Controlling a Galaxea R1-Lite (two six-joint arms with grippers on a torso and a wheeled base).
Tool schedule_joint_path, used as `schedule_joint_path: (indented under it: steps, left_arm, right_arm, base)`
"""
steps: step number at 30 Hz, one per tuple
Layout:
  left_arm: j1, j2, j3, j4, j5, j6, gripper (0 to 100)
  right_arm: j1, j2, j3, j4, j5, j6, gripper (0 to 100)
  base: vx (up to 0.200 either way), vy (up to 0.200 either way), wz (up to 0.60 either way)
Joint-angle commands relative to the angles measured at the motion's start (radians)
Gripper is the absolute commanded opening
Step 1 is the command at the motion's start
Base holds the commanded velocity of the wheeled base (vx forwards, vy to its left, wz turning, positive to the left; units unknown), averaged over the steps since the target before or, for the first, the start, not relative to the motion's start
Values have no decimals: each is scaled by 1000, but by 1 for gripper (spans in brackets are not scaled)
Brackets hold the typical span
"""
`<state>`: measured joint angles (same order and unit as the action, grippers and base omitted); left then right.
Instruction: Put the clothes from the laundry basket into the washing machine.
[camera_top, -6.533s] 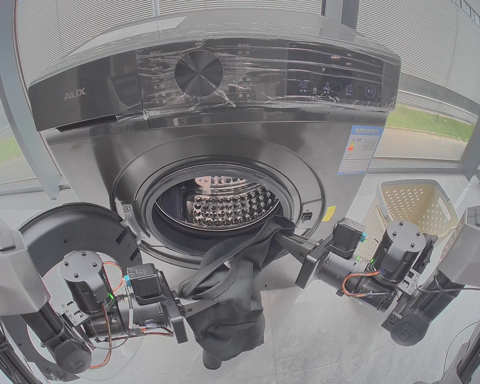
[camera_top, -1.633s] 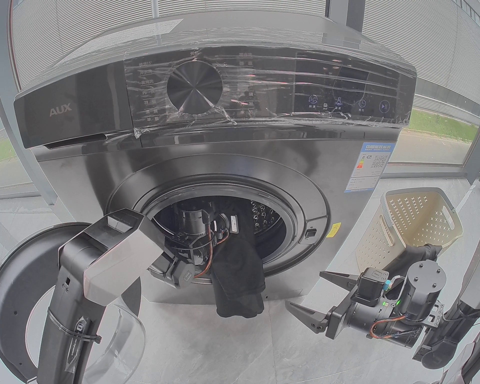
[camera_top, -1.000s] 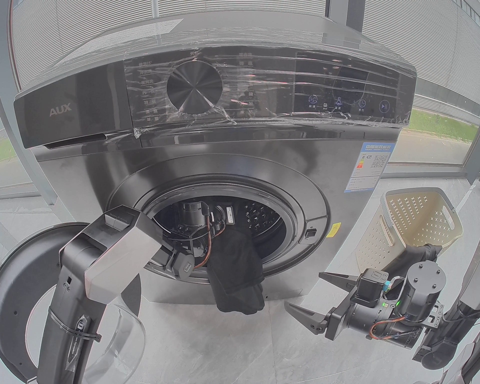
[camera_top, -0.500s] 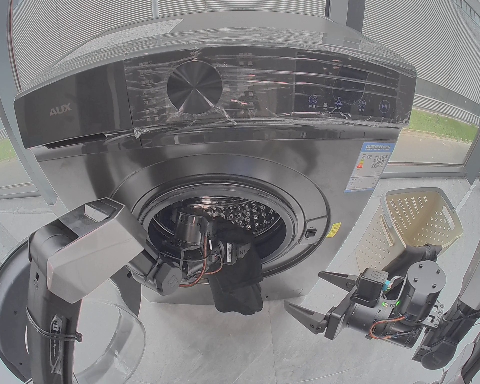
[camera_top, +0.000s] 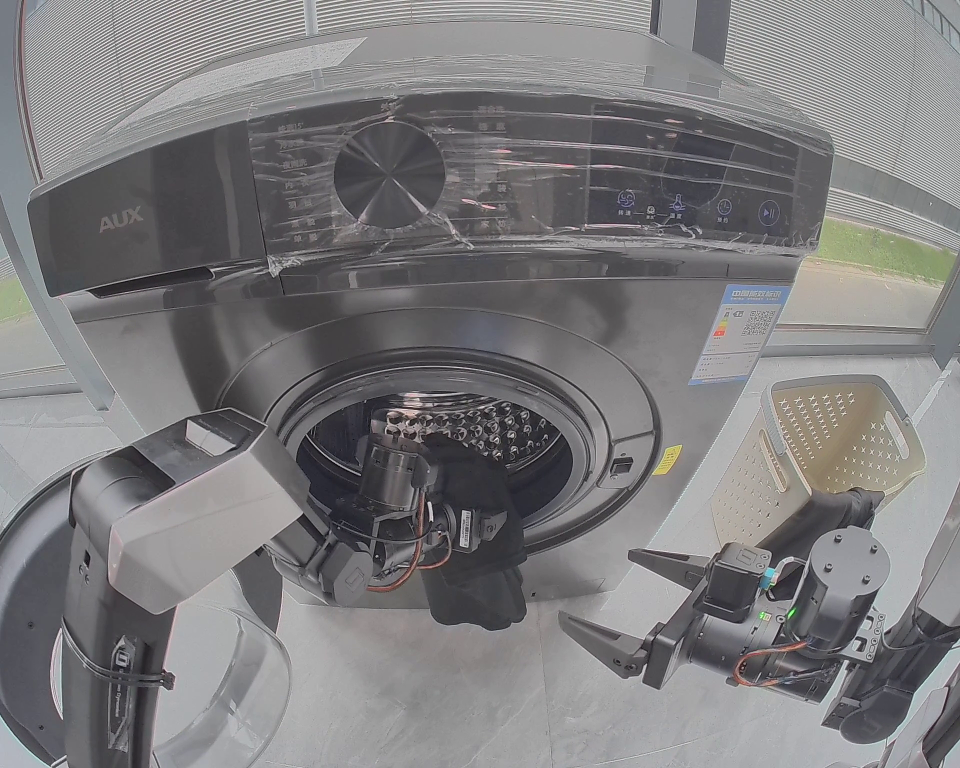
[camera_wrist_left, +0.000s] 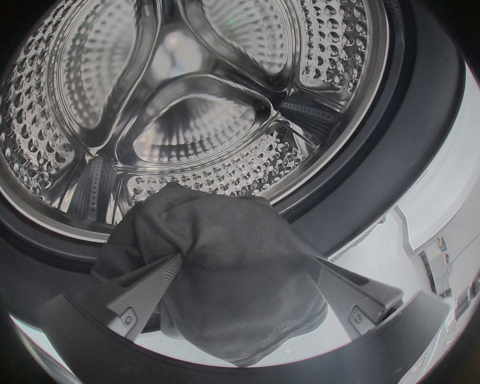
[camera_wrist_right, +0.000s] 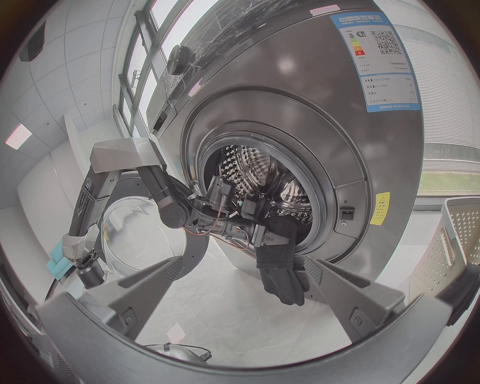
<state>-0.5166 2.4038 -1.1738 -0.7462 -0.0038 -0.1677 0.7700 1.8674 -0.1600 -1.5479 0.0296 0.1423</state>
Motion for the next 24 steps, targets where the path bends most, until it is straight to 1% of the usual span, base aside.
schedule_joint_path:
  steps: [1, 7, 8, 15, 18, 19, 22, 24]
  left_arm:
    - [-6, 51, -18, -4, 2, 2, 100]
    - [-3, 83, -58, -7, 8, 0, 100]
    - [-3, 84, -59, -9, 8, 0, 0]
    - [6, 81, -72, -10, 11, -3, 0]
    - [10, 81, -92, -22, 25, -6, 0]
    - [13, 86, -133, -51, 54, -9, 0]
    - [33, 92, -194, -110, 82, -10, 0]
    - [46, 92, -231, -119, 99, -10, 0]
  right_arm:
    - [12, -1, 0, -1, 0, 2, 100]
    - [12, -1, 0, -1, 1, 3, 100]
    - [12, -1, 0, -1, 1, 3, 100]
    - [11, 2, 2, -1, 3, 2, 100]
    - [14, 4, -1, -1, 1, 2, 100]
    - [14, 6, -4, -1, 1, 2, 100]
    - [15, 9, -3, -1, 1, 3, 100]
    - [15, 7, -3, -1, 1, 3, 100]
  base:
    - [0, 0, 0]
    - [0, 0, 0]
    - [0, 0, 0]
    - [0, 0, 0]
    - [0, 0, 0]
    - [0, 0, 0]
    - [0, 0, 0]
    - [0, 0, 0]
